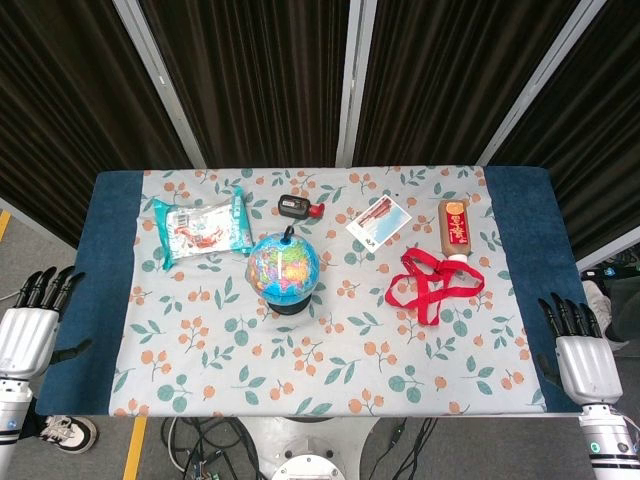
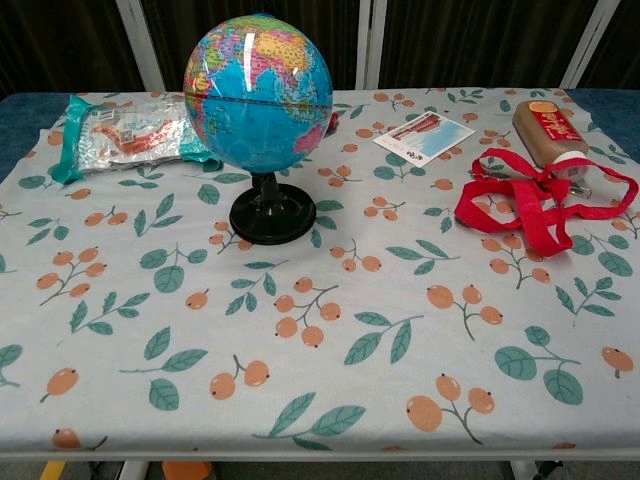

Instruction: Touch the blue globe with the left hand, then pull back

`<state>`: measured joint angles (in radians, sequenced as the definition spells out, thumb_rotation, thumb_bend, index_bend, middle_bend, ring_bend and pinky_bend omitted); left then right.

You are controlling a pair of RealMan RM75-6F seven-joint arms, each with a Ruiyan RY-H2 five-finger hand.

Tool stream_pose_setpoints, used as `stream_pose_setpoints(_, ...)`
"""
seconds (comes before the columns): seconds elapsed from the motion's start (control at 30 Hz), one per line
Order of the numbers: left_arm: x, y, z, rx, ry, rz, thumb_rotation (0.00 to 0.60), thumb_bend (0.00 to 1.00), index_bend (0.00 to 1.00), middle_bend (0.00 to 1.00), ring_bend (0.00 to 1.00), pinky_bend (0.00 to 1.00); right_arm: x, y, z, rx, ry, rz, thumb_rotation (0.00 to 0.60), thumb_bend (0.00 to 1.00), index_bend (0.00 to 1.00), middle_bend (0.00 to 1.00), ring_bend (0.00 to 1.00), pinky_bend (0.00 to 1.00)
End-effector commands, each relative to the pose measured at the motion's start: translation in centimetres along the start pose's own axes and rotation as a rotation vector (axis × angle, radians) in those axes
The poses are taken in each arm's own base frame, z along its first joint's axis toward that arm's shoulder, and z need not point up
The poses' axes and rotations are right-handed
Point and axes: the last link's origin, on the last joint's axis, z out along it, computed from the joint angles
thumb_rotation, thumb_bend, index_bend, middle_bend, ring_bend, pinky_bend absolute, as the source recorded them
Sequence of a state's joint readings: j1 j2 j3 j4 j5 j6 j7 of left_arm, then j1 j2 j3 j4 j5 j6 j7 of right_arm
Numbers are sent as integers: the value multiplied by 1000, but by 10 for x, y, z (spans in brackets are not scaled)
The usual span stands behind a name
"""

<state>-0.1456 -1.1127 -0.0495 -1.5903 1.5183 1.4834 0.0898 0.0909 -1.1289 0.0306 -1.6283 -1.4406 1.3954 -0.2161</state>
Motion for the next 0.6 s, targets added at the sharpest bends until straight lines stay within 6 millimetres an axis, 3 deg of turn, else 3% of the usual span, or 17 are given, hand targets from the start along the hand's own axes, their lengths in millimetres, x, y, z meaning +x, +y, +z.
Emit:
stream_pose_setpoints(0.03,1,1,0,-3,8,-1,600,56,101,58,0,78,0,1,0,-2,2,2,600,247,0,0,0,0)
stream_pose_setpoints(0.33,6,5,7,-16,50,-15,600,57,101,58,0,78,1,1,1,-7,4,6,600,248,0,0,0,0)
stream_pose_setpoints(0.6,21,33,28,-133,108,-28,600,57,100,59,0,78,1,5,-1,-4,0,6,600,249,0,0,0,0)
